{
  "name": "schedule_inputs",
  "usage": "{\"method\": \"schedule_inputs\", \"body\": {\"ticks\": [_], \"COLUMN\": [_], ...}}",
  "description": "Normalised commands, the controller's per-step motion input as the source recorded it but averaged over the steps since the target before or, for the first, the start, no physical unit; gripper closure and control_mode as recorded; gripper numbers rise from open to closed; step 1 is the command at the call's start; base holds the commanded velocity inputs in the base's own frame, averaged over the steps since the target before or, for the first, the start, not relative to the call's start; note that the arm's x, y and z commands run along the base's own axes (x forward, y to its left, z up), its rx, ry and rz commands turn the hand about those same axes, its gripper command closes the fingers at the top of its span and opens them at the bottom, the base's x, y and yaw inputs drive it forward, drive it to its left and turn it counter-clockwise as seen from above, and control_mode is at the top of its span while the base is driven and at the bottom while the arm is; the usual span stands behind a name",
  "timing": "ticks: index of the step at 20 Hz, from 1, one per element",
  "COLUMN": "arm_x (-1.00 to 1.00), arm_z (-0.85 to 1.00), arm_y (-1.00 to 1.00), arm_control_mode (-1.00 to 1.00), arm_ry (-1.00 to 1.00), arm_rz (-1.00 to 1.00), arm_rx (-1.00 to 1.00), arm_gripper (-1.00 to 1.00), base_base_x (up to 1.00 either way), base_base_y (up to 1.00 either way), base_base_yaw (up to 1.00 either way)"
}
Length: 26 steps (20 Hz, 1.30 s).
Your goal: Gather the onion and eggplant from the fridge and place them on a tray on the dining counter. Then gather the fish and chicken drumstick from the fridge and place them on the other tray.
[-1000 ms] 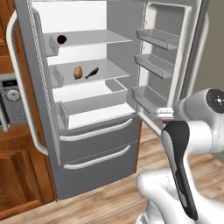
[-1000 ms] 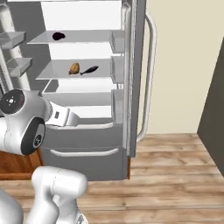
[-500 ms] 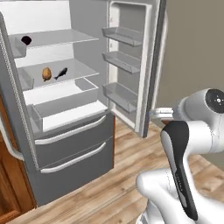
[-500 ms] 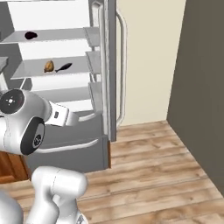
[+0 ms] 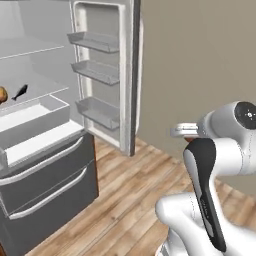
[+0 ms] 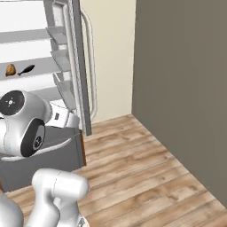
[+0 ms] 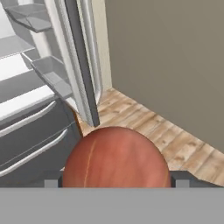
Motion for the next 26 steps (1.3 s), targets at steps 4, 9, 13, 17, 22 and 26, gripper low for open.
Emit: {"method": "schedule_inputs", "body": {"ticks": [4, 9, 13, 17, 22, 26], "arm_x": [0.0, 0.0, 0.0, 0.0, 0.0, 0.0], "arm_z": [0.0, 0.0, 0.0, 0.0, 0.0, 0.0], "arm_y": [0.0, 0.0, 0.0, 0.0, 0.0, 0.0], "arm_control_mode": [1.0, 1.0, 1.0, 1.0, 1.0, 1.0], "arm_ry": [0.0, 0.0, 0.0, 0.0, 0.0, 0.0], "arm_rz": [0.0, 0.0, 0.0, 0.0, 0.0, 0.0], "arm_rx": [0.0, 0.0, 0.0, 0.0, 0.0, 0.0], "arm_gripper": [1.0, 1.0, 1.0, 1.0, 1.0, 1.0], "base_base_x": [-0.37, -0.31, -0.22, -0.17, -0.16, -0.16], "base_base_y": [-0.01, -0.01, 0.0, 0.0, 0.0, 0.0], "base_base_yaw": [-0.51, -0.53, -0.52, -0.51, -0.49, -0.48]}}
